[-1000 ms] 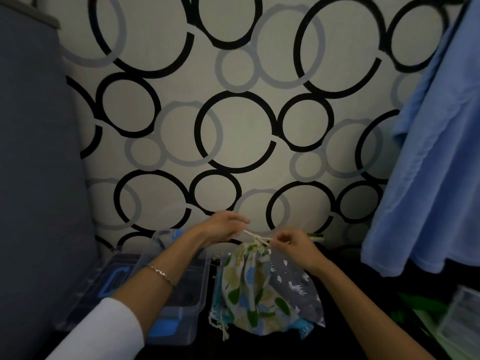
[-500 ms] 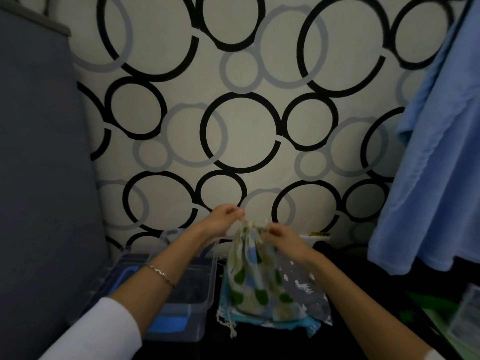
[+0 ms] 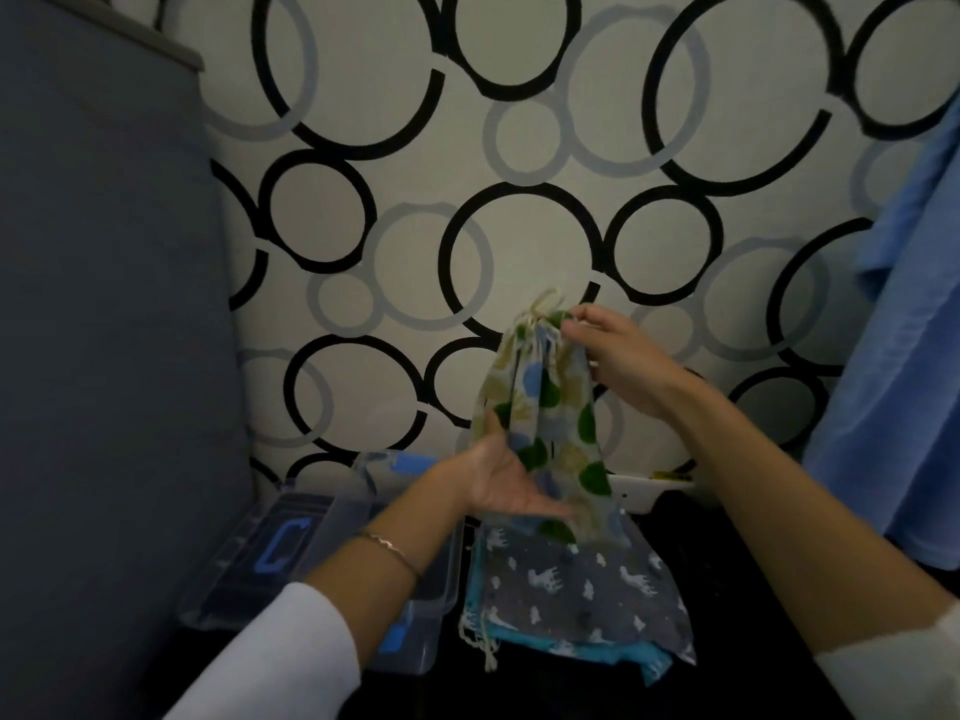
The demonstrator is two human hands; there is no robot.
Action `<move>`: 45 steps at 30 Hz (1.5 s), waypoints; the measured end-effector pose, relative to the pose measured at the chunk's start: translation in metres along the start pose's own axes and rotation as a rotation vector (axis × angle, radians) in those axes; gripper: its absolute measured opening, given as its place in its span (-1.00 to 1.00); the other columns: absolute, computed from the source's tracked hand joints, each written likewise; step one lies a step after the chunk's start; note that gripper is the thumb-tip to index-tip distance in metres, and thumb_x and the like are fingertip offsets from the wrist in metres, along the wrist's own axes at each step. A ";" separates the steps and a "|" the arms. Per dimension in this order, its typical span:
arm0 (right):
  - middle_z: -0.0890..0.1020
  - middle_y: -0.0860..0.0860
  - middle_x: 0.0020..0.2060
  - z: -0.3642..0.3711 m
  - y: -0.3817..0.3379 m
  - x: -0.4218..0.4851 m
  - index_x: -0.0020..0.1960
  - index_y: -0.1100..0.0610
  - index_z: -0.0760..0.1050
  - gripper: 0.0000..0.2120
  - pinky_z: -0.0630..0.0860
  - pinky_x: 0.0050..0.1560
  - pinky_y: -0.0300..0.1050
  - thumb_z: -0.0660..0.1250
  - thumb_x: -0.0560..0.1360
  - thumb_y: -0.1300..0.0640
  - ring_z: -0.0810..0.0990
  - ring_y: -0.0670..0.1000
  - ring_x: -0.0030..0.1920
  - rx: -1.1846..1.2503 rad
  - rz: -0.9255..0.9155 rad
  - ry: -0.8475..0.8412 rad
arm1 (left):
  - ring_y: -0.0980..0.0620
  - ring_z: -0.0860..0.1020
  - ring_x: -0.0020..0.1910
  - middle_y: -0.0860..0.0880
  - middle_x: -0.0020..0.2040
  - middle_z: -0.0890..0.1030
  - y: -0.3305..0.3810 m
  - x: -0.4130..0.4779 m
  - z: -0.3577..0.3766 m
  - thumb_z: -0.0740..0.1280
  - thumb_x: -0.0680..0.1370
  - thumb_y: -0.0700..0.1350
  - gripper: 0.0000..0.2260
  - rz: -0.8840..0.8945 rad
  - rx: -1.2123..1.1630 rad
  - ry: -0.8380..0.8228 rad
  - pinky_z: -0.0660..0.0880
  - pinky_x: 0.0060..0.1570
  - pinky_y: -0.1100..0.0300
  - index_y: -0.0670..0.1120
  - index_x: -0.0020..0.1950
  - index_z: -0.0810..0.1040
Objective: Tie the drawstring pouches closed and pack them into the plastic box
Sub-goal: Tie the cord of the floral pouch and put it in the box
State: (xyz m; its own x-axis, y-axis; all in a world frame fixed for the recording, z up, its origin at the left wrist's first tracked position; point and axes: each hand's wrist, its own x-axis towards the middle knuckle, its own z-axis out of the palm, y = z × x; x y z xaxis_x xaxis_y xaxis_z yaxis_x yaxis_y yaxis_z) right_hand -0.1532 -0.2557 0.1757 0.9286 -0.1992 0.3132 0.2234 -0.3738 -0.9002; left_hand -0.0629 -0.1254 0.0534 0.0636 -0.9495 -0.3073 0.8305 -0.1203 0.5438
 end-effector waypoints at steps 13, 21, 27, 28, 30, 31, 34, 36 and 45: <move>0.61 0.03 -0.03 0.086 0.048 -0.016 -0.07 0.13 0.54 -0.91 0.52 0.14 -0.04 0.27 0.56 0.22 0.57 0.04 0.05 -0.024 0.222 -0.593 | -0.31 0.29 0.44 -0.28 0.49 0.28 0.047 -0.054 -0.093 -0.20 0.47 0.49 -0.11 0.646 -0.093 0.549 0.22 0.39 -0.20 -0.12 0.54 0.20; 0.47 -0.06 -0.31 0.159 0.123 -0.018 -0.27 0.04 0.47 -0.77 0.31 -0.12 -0.15 0.32 0.55 0.22 0.40 -0.08 -0.22 -0.341 0.387 -0.776 | -0.31 0.37 0.34 -0.35 0.36 0.39 0.043 -0.035 -0.150 -0.17 0.50 0.45 -0.26 0.707 -0.094 0.516 0.15 0.47 -0.18 -0.01 0.42 0.34; 0.46 -0.09 -0.34 0.192 0.162 -0.003 -0.32 0.01 0.48 -0.75 0.29 -0.26 -0.24 0.32 0.52 0.19 0.37 -0.12 -0.29 -0.414 0.506 -0.799 | -0.25 0.51 0.19 -0.25 0.22 0.52 0.045 -0.027 -0.176 0.01 0.59 0.31 -0.35 0.609 0.003 0.564 0.45 0.09 -0.05 -0.21 0.27 0.50; 0.46 -0.08 -0.33 0.197 0.168 0.001 -0.33 0.00 0.48 -0.75 0.31 -0.24 -0.22 0.32 0.51 0.19 0.38 -0.10 -0.27 -0.423 0.534 -0.813 | -0.22 0.54 0.07 -0.24 0.15 0.54 0.046 -0.026 -0.179 0.09 0.60 0.23 -0.47 0.590 0.009 0.577 0.48 0.00 0.00 -0.20 0.19 0.54; 0.42 -0.04 -0.33 0.210 0.178 0.006 -0.34 0.02 0.43 -0.75 0.28 -0.23 -0.15 0.29 0.49 0.21 0.34 -0.05 -0.29 -0.465 0.607 -0.848 | -0.21 0.55 -0.03 -0.25 0.10 0.56 0.045 -0.024 -0.185 0.20 0.57 0.06 -0.63 0.551 0.050 0.636 0.50 -0.05 0.02 -0.20 0.17 0.55; 0.39 -0.03 -0.32 0.216 0.184 0.008 -0.32 0.04 0.39 -0.77 0.26 -0.23 -0.13 0.26 0.49 0.22 0.30 -0.04 -0.30 -0.478 0.637 -0.866 | -0.24 0.56 0.01 -0.28 0.14 0.55 0.045 -0.025 -0.187 0.22 0.55 0.00 -0.63 0.526 0.075 0.673 0.50 0.01 -0.03 -0.21 0.24 0.52; 0.49 0.01 -0.03 0.238 0.207 0.010 0.00 0.11 0.49 -0.87 0.35 -0.13 -0.10 0.18 0.53 0.22 0.39 0.00 -0.17 -0.495 0.713 -0.934 | -0.25 0.53 0.00 -0.30 0.22 0.53 0.036 -0.030 -0.189 0.19 0.53 -0.06 -0.60 0.331 0.113 0.706 0.40 0.25 -0.10 -0.24 0.28 0.50; 0.41 0.07 0.28 0.247 0.224 0.009 0.43 0.19 0.33 -0.60 0.33 0.06 -0.05 0.13 0.60 0.21 0.41 0.07 -0.01 -0.546 0.740 -0.956 | -0.24 0.50 0.00 -0.30 0.18 0.53 0.028 -0.031 -0.197 0.14 0.53 -0.13 -0.61 0.245 0.144 0.730 0.34 0.32 -0.13 -0.26 0.28 0.47; 0.52 0.09 0.07 0.234 0.218 0.015 0.09 0.24 0.51 -0.81 0.36 0.04 -0.03 0.17 0.61 0.18 0.47 0.05 -0.08 -0.647 0.686 -0.951 | -0.16 0.50 0.30 -0.21 0.32 0.51 0.018 -0.017 -0.205 0.19 0.60 -0.20 -0.64 -0.037 1.272 1.243 0.46 0.25 0.06 -0.29 0.37 0.42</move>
State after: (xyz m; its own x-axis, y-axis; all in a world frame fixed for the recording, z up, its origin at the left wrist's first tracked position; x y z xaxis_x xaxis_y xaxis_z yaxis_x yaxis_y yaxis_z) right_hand -0.0210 -0.1281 -0.0861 0.6986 0.0865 -0.7102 -0.3021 -0.8642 -0.4024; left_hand 0.0647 -0.0524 -0.0917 0.8983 -0.2561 -0.3571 -0.0201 -0.8358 0.5487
